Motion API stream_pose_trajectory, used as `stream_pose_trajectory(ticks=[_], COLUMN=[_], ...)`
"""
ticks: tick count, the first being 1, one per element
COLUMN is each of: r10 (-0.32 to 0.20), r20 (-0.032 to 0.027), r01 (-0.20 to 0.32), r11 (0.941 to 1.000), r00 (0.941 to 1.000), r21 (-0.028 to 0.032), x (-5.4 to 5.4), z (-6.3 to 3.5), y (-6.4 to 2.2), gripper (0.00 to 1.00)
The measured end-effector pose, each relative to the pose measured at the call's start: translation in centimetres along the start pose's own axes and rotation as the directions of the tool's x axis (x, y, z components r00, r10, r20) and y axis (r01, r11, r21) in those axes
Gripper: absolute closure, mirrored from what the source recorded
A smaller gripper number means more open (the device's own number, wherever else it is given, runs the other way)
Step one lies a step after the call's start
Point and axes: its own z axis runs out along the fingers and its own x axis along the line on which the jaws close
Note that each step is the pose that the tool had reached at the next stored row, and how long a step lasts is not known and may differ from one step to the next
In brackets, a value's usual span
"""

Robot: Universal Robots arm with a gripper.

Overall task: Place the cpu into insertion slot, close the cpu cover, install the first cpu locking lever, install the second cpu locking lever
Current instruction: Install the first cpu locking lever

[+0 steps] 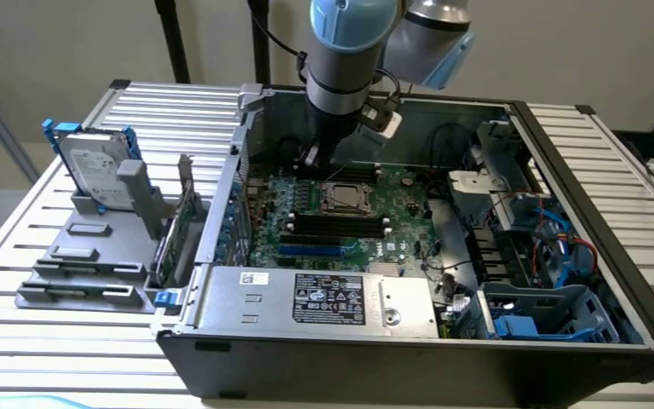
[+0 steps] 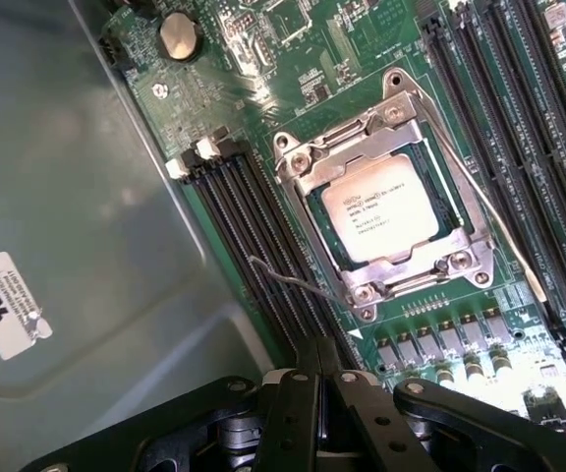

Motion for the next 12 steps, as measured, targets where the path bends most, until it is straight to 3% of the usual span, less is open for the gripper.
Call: stream_pose_trajectory(ticks=[8, 10, 12], r10=[0.0, 0.001, 0.002], r20=[0.0016, 0.0045, 0.0112], r01=[0.0, -0.001, -0.002], r11=[1.0, 1.0, 1.0], r00=[1.0, 1.0, 0.9999], r21=[-0.001, -0.0022, -0.0015], x=[-0.1, -0.2, -0.2], z=[1.32, 1.53, 1.61], y=[0.81, 0.9, 1.0], gripper=[0.89, 0.89, 0.89])
